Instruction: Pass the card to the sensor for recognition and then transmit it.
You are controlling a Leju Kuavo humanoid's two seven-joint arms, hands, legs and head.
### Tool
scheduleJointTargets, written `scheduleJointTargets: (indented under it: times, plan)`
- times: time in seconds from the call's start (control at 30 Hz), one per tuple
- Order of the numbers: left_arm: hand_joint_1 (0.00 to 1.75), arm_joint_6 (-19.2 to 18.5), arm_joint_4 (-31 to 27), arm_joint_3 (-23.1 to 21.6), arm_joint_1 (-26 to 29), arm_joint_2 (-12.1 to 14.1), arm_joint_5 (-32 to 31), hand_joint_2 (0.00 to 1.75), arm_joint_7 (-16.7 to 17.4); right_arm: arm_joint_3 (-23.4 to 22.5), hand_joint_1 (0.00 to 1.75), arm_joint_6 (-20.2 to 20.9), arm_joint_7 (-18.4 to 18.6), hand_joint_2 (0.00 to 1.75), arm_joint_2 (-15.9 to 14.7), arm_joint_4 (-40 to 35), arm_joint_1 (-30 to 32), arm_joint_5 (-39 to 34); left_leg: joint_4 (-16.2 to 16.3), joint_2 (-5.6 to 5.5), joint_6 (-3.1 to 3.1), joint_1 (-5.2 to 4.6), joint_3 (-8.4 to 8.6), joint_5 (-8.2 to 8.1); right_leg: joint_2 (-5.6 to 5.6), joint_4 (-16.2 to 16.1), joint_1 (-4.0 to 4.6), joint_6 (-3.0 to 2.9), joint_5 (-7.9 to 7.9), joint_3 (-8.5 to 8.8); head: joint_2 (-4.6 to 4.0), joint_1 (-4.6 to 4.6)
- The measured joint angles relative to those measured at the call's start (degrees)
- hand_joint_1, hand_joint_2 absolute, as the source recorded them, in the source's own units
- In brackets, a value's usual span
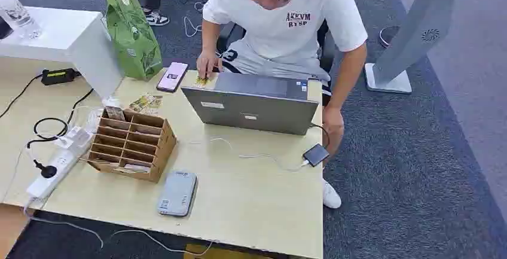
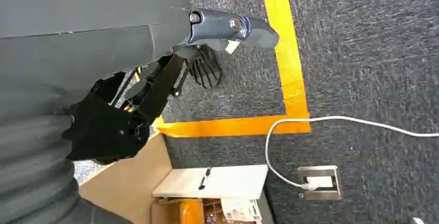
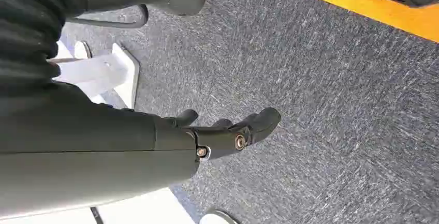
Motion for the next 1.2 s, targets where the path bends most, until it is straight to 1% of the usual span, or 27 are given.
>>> scheduleJointTargets:
  times: [0.17,0.3,0.37,0.43,0.5,0.53,0.57,0.63,0.67,0.7,0.77,0.8,0.83,0.87,0.93,1.0,1.03,1.13,1.2]
  plan:
    - [0.0,0.0,0.9,0.0,-0.1,0.1,-0.9,1.75,0.4,0.0,0.0,0.3,0.3,1.75,0.0,0.0,0.0,0.1,0.0,0.0,0.0,0.0,0.0,0.0,0.0,0.0,0.0,0.0,0.0,0.0,0.0,-0.02]
    - [0.0,0.1,1.4,0.0,-0.1,0.1,-1.8,1.75,0.4,0.0,0.0,-0.4,0.6,1.75,0.0,0.0,0.0,0.0,0.0,0.0,0.0,0.0,0.0,0.0,0.0,0.0,0.0,0.0,0.0,0.0,0.0,0.0]
    - [0.0,0.1,1.4,0.0,-0.1,0.0,-2.3,1.75,0.0,0.0,0.0,-0.4,0.7,1.75,0.0,0.1,0.0,0.1,0.0,0.0,0.0,0.0,0.0,0.0,0.0,0.0,0.0,0.0,0.0,0.0,0.0,0.0]
    - [0.0,0.4,1.4,0.0,-0.1,-0.1,-2.4,1.75,-2.0,0.0,0.0,-0.4,0.7,1.75,0.0,0.2,0.0,0.2,0.0,0.0,0.0,0.0,0.0,0.0,0.0,0.0,0.0,0.0,0.0,0.0,0.0,0.0]
    - [0.0,-0.5,0.8,0.1,0.1,-0.1,-2.1,1.75,-5.9,0.0,0.0,-1.0,0.5,1.75,0.0,0.2,0.1,0.1,0.0,0.0,0.0,0.0,0.0,0.0,0.01,0.0,0.0,0.0,0.0,0.0,0.0,0.0]
    - [0.0,-2.1,-2.0,0.7,0.6,-0.9,-2.1,1.75,-8.2,0.0,0.0,-1.5,0.3,1.75,0.0,0.2,0.1,0.0,0.0,0.01,0.0,0.02,0.0,0.0,0.01,0.0,0.02,0.0,0.0,0.0,0.0,-0.02]
    - [0.0,-4.0,-5.3,1.2,1.2,-1.7,-2.4,1.75,-9.0,0.0,0.0,-1.9,0.1,1.75,0.0,0.3,0.1,0.0,0.0,0.01,0.0,0.03,0.0,0.0,0.01,0.0,0.02,0.0,0.0,-0.01,0.0,0.0]
    - [0.0,-9.0,-15.9,2.3,2.6,-4.2,-1.2,1.75,-8.2,0.0,0.0,-2.5,-0.2,1.75,0.0,0.3,0.2,-0.1,0.0,0.01,0.0,0.04,-0.01,0.0,0.01,0.0,0.04,0.0,0.0,0.0,0.0,-0.02]
    - [0.0,-10.2,-21.1,2.2,3.7,-4.8,1.4,1.75,-8.5,0.0,0.0,-2.8,-0.5,1.75,0.0,0.3,0.3,-0.3,0.0,0.03,-0.01,0.07,-0.01,0.0,0.04,0.0,0.07,-0.01,-0.01,0.01,0.0,0.02]
    - [0.0,-8.6,-27.6,1.1,5.4,-5.5,5.9,1.75,-9.0,0.0,0.0,-3.2,-0.7,1.75,0.1,0.3,0.3,-0.4,0.0,0.1,-0.05,0.15,0.02,-0.03,0.1,0.0,0.15,-0.07,-0.04,0.03,0.0,-0.02]
    - [0.0,-2.3,-40.6,-3.4,10.3,-6.5,13.4,1.75,-11.7,0.0,0.0,-3.5,-1.0,1.75,0.3,0.3,0.5,-0.7,0.0,0.24,-0.18,0.23,0.12,-0.11,0.24,0.0,0.22,-0.09,-0.04,0.01,0.0,-0.02]
    - [0.0,-0.1,-46.9,-6.2,12.5,-6.9,15.3,1.75,-13.4,-0.1,0.0,-3.5,-1.0,1.75,0.3,0.3,0.5,-1.0,0.0,0.18,-0.17,0.23,0.09,-0.11,0.19,0.0,0.22,-0.09,-0.05,-0.04,0.0,-0.07]
    - [0.0,1.0,-52.5,-8.9,14.7,-7.1,15.6,1.75,-14.9,-0.1,0.0,-3.7,-1.0,1.75,0.3,0.3,0.6,-1.1,0.0,0.01,-0.17,0.23,0.07,-0.11,0.0,0.0,0.21,-0.11,-0.11,-0.07,0.0,-0.02]
    - [0.0,1.5,-58.6,-11.4,16.6,-7.5,15.3,1.75,-16.8,-0.1,0.0,-3.7,-1.0,1.75,0.3,0.3,0.6,-1.1,0.0,-0.18,-0.15,0.23,0.03,-0.09,-0.2,0.0,0.21,-0.08,-0.19,-0.03,0.0,-0.09]
    - [0.0,1.7,-68.5,-15.6,19.1,-8.2,13.0,1.75,-20.1,-0.2,0.0,-3.7,-0.9,1.75,0.5,0.3,0.5,-1.1,0.0,-0.34,-0.15,0.23,0.04,-0.09,-0.34,0.0,0.21,-0.07,-0.28,0.07,0.0,0.0]
    - [0.0,1.2,-76.6,-18.9,21.2,-9.0,9.0,1.75,-23.3,-0.3,0.0,-3.4,-0.7,1.75,0.7,0.3,0.5,-1.1,0.0,-0.27,-0.15,0.24,0.06,-0.09,-0.29,0.0,0.22,-0.17,-0.21,0.07,0.0,0.02]
    - [0.0,1.2,-81.2,-20.6,22.0,-9.3,7.1,1.75,-24.4,-0.4,0.0,-3.3,-0.6,1.75,0.8,0.3,0.5,-1.1,0.0,-0.23,-0.16,0.24,0.08,-0.08,-0.29,0.0,0.22,-0.21,-0.18,0.07,0.0,0.02]
    - [0.0,1.2,-89.2,-23.8,23.4,-9.6,5.3,1.75,-25.1,-0.5,0.0,-3.2,-0.5,1.75,0.9,0.3,0.6,-1.0,0.0,-0.21,-0.18,0.22,0.11,-0.06,-0.24,0.0,0.21,-0.22,-0.15,0.07,0.0,-0.07]
    - [0.0,0.2,-93.0,-25.1,24.0,-9.9,1.1,1.75,-28.6,-0.5,0.0,-3.1,-0.4,1.75,1.0,0.3,0.6,-0.8,0.0,-0.19,-0.2,0.23,0.15,-0.05,-0.21,0.0,0.21,-0.22,-0.15,0.05,0.0,-0.09]
